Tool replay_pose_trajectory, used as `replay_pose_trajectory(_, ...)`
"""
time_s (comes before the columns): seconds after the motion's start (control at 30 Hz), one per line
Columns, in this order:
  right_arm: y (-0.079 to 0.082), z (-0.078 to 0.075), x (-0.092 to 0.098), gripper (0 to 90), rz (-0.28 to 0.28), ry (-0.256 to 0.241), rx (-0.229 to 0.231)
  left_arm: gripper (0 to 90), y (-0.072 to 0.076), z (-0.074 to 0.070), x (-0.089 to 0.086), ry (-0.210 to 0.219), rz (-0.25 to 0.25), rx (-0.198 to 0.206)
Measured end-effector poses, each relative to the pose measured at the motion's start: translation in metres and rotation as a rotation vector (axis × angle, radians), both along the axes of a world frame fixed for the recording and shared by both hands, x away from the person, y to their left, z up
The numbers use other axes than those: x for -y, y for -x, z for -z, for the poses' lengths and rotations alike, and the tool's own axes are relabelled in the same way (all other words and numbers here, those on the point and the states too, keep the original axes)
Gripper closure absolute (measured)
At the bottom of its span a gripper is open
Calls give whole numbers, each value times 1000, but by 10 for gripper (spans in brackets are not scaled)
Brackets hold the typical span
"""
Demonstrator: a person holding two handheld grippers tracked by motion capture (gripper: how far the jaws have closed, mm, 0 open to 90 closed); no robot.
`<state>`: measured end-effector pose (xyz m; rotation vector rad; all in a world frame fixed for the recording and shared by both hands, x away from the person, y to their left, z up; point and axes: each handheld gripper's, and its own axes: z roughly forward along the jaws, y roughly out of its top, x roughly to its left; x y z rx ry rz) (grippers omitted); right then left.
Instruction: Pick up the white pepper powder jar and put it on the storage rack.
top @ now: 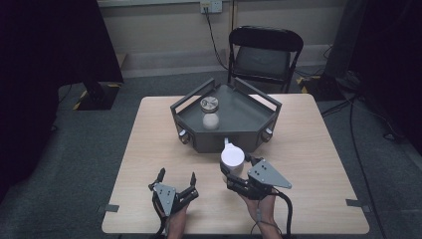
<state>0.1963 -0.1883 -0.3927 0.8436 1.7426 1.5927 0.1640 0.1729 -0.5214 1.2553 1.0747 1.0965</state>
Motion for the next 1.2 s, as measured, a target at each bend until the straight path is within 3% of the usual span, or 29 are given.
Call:
replay_pose_trajectory(0.7,-25,-25,-7,301,98,-25,50,0,0,0,0,0,0,-1)
replay_pose_trajectory(1.03,-45,-31,-14,302,146,-45,40,0,0,0,0,1,-2,0)
replay_pose_trajectory(1.2,-52,-32,-22,302,180,-52,79,0,0,0,0,0,-2,0)
